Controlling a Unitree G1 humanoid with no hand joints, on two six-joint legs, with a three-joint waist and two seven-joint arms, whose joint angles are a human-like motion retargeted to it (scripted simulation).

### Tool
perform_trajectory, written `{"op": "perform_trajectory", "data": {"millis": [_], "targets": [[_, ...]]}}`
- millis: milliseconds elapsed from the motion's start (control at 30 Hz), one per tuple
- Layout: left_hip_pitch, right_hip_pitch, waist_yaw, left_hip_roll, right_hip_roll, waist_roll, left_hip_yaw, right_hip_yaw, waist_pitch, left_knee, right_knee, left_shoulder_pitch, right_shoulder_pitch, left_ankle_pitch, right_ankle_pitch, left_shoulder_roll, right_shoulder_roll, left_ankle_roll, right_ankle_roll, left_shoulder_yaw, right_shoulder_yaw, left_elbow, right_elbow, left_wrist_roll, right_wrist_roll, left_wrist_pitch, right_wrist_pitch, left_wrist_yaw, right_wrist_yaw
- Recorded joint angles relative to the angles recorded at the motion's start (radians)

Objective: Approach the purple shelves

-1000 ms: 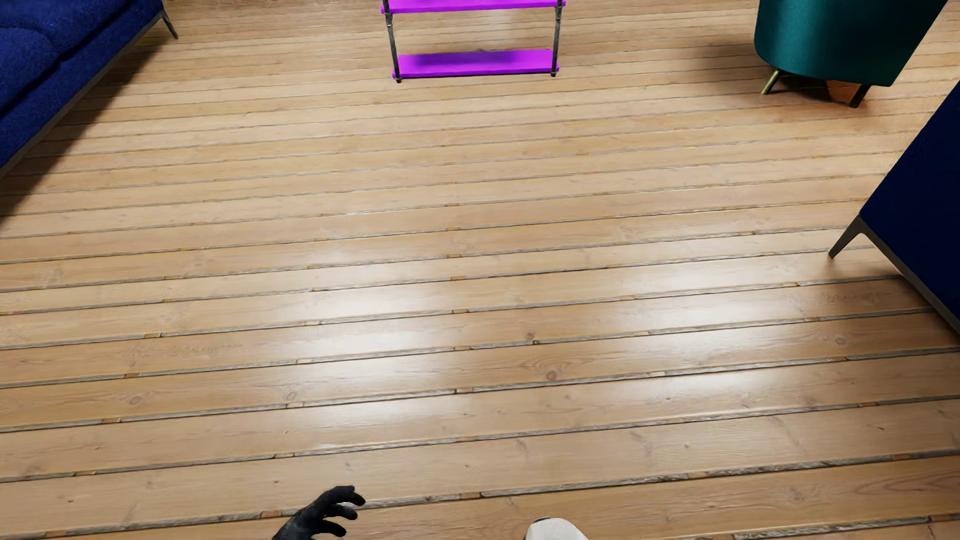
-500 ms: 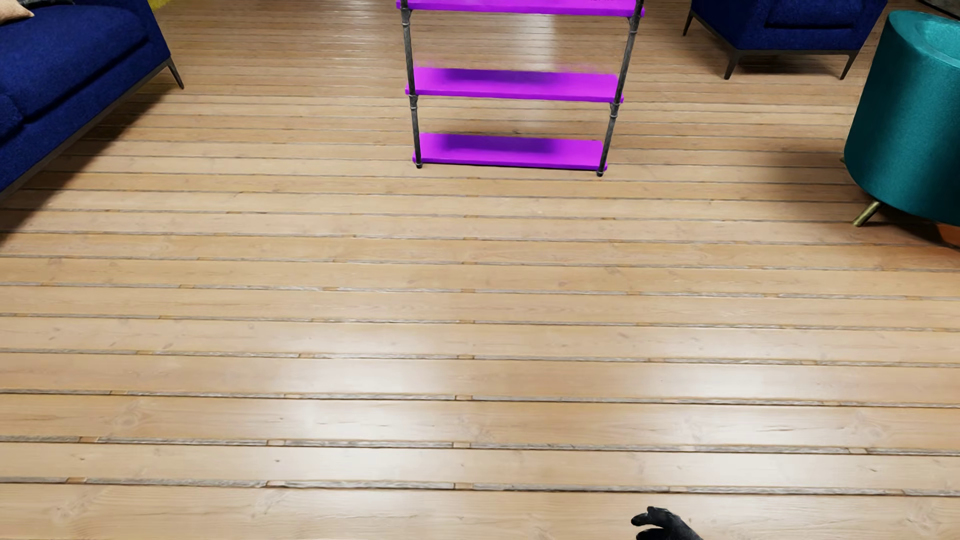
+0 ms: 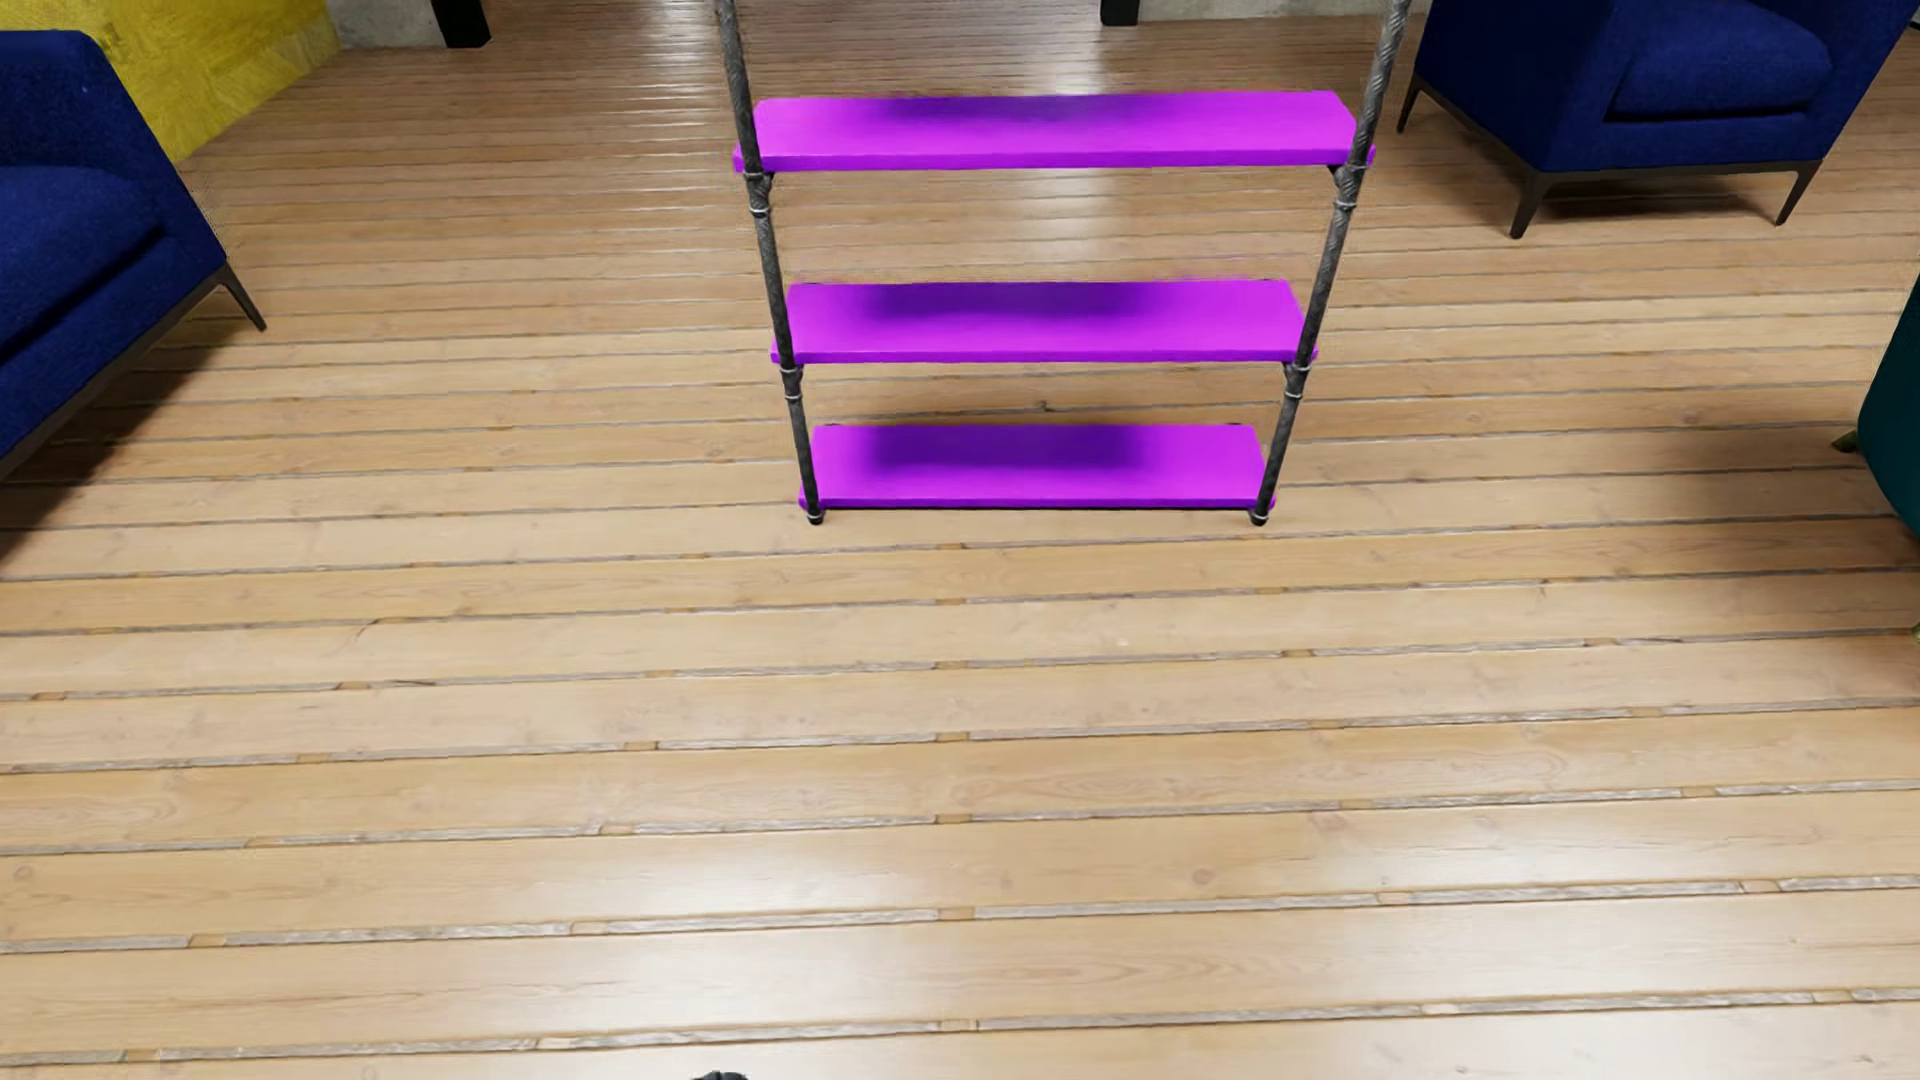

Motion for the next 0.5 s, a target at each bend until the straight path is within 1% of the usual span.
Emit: {"op": "perform_trajectory", "data": {"millis": [33, 67, 100, 133, 167, 200, 233, 267, 300, 333, 367, 400, 433, 467, 500], "targets": [[0.03, -0.031, -0.029, 0.009, -0.007, 0.004, 0.0, 0.0, -0.016, -0.013, -0.197, -0.051, 0.027, -0.05, 0.072, 0.004, -0.002, 0.0, 0.0, 0.055, -0.002, -0.056, 0.016, 0.0, 0.0, 0.0, 0.0, 0.0, 0.0], [0.057, -0.063, -0.039, 0.02, -0.016, 0.004, 0.0, 0.0, -0.032, -0.012, -0.448, -0.096, 0.052, -0.097, 0.266, 0.01, -0.003, 0.0, 0.0, 0.094, 0.005, -0.099, 0.025, 0.0, 0.0, 0.0, 0.0, 0.0, 0.0], [0.088, -0.101, -0.045, 0.039, -0.02, 0.007, 0.0, 0.0, -0.043, 0.0, -0.602, -0.125, 0.075, -0.129, 0.369, 0.018, -0.003, 0.0, 0.0, 0.129, 0.011, -0.142, 0.027, 0.0, 0.0, 0.0, 0.0, 0.0, 0.0], [0.126, -0.141, -0.052, 0.052, -0.02, 0.006, 0.0, 0.0, -0.044, 0.025, -0.433, -0.132, 0.091, -0.135, 0.225, 0.022, -0.002, 0.0, 0.0, 0.165, 0.015, -0.188, 0.033, 0.0, 0.0, 0.0, 0.0, 0.0, 0.0], [0.158, -0.169, -0.064, 0.062, -0.02, 0.005, 0.0, 0.0, -0.051, 0.072, -0.218, -0.111, 0.099, -0.112, 0.122, 0.015, -0.001, 0.0, 0.0, 0.203, 0.03, -0.22, 0.042, 0.0, 0.0, 0.0, 0.0, 0.0, 0.0], [0.176, -0.174, -0.082, 0.083, -0.015, 0.015, 0.0, 0.0, -0.062, 0.151, -0.116, -0.081, 0.105, -0.043, 0.159, -0.001, 0.0, 0.0, 0.0, 0.22, 0.021, -0.215, 0.055, 0.0, 0.0, 0.0, 0.0, 0.0, 0.0], [0.178, -0.15, -0.086, 0.117, 0.015, 0.041, 0.0, 0.0, -0.062, 0.27, -0.026, -0.047, 0.105, 0.09, 0.17, -0.027, 0.001, 0.0, 0.0, 0.215, -0.006, -0.164, 0.067, 0.0, 0.0, 0.0, 0.0, 0.0, 0.0], [0.139, -0.098, -0.083, 0.139, 0.057, 0.056, 0.0, 0.0, -0.056, 0.437, 0.011, -0.008, 0.093, 0.241, 0.129, -0.05, -0.002, 0.0, 0.0, 0.177, -0.035, -0.098, 0.059, 0.0, 0.0, 0.0, 0.0, 0.0, 0.0], [0.043, -0.035, -0.089, 0.146, 0.094, 0.058, 0.0, 0.0, -0.053, 0.649, 0.0, 0.013, 0.072, 0.339, 0.096, -0.06, 0.005, 0.0, 0.0, 0.108, -0.077, -0.018, 0.032, 0.0, 0.0, 0.0, 0.0, 0.0, 0.0], [-0.062, 0.039, -0.086, 0.141, 0.125, 0.059, 0.0, 0.0, -0.044, 0.85, -0.03, 0.0, 0.045, 0.362, 0.092, -0.067, 0.016, 0.0, 0.0, 0.043, -0.112, 0.141, -0.011, 0.0, 0.0, 0.0, 0.0, 0.0, 0.0], [-0.147, 0.119, -0.059, 0.129, 0.143, 0.049, 0.0, 0.0, -0.033, 0.966, -0.07, -0.002, 0.012, 0.347, 0.077, -0.071, 0.027, 0.0, 0.0, -0.001, -0.137, 0.282, -0.067, 0.0, 0.0, 0.0, 0.0, 0.0, 0.0], [-0.216, 0.201, -0.006, 0.118, 0.147, 0.034, 0.0, 0.0, -0.019, 0.986, -0.111, 0.031, -0.024, 0.341, 0.058, -0.071, 0.036, 0.0, 0.0, -0.039, -0.156, 0.337, -0.129, 0.0, 0.0, 0.0, 0.0, 0.0, 0.0], [-0.28, 0.271, 0.048, 0.135, 0.133, 0.015, 0.0, 0.0, -0.011, 0.911, -0.146, 0.08, -0.056, 0.354, 0.057, -0.076, 0.043, 0.0, 0.0, -0.033, -0.174, 0.368, -0.202, 0.0, 0.0, 0.0, 0.0, 0.0, 0.0], [-0.339, 0.325, 0.114, 0.152, 0.124, 0.005, 0.0, 0.0, -0.01, 0.739, -0.184, 0.144, -0.08, 0.413, 0.074, -0.082, 0.047, 0.0, 0.0, 0.032, -0.194, 0.37, -0.284, 0.0, 0.0, 0.0, 0.0, 0.0, 0.0], [-0.367, 0.384, 0.157, 0.144, 0.124, 0.006, 0.0, 0.0, -0.015, 0.493, -0.236, 0.172, -0.105, 0.487, 0.115, -0.073, 0.038, 0.0, 0.0, -0.051, -0.206, 0.401, -0.359, 0.0, 0.0, 0.0, 0.0, 0.0, 0.0]]}}
